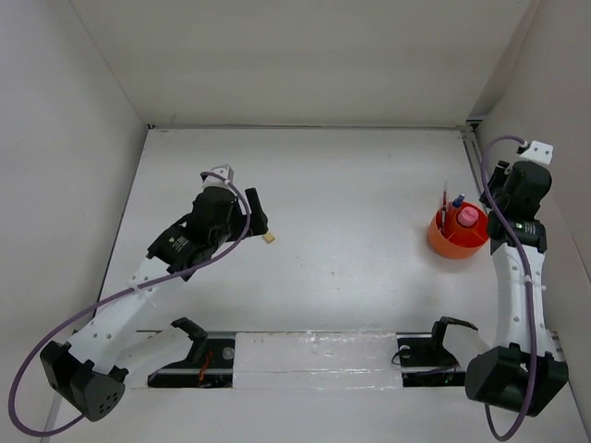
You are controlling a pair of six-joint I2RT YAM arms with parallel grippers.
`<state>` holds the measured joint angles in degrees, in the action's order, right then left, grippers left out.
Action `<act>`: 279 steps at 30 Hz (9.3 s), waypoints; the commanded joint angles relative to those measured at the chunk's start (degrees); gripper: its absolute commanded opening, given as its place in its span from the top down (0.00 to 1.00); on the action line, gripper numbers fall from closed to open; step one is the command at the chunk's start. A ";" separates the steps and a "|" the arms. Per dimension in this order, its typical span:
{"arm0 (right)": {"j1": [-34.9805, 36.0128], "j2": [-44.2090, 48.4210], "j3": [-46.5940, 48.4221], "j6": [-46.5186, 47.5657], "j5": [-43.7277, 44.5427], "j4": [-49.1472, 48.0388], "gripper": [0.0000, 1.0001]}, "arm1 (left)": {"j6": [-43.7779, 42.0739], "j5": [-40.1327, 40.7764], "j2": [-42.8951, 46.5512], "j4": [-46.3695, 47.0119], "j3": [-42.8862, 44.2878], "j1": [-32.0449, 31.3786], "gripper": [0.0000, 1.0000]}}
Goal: Sort the stationery into containers
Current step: Place the stationery in the storage box, then pick up the stationery from the center of the board.
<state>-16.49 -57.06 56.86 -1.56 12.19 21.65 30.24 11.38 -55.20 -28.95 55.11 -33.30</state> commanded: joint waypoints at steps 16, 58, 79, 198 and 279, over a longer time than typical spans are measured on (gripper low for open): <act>-8.46 -12.02 7.67 14.57 -15.79 2.52 1.00 | -0.97 4.44 6.34 -0.23 -0.09 0.08 0.00; -14.27 -14.67 0.98 18.00 -17.46 6.47 1.00 | -0.97 7.08 5.80 -0.76 0.43 0.08 0.00; -14.27 -17.39 2.11 19.84 -22.91 7.79 1.00 | -0.97 7.60 6.33 -1.28 0.43 0.08 0.00; 63.84 -13.86 33.95 7.28 19.98 6.82 0.41 | 4.82 16.40 -6.22 -6.02 3.50 0.08 0.00; 69.75 -13.61 3.61 -2.48 -2.25 -11.63 0.49 | 24.07 5.15 -50.53 -2.68 13.70 1.75 0.52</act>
<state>53.60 -72.44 60.71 -3.92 10.96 13.98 51.96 15.38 -104.42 -28.77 67.46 -31.75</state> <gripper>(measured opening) 0.514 0.496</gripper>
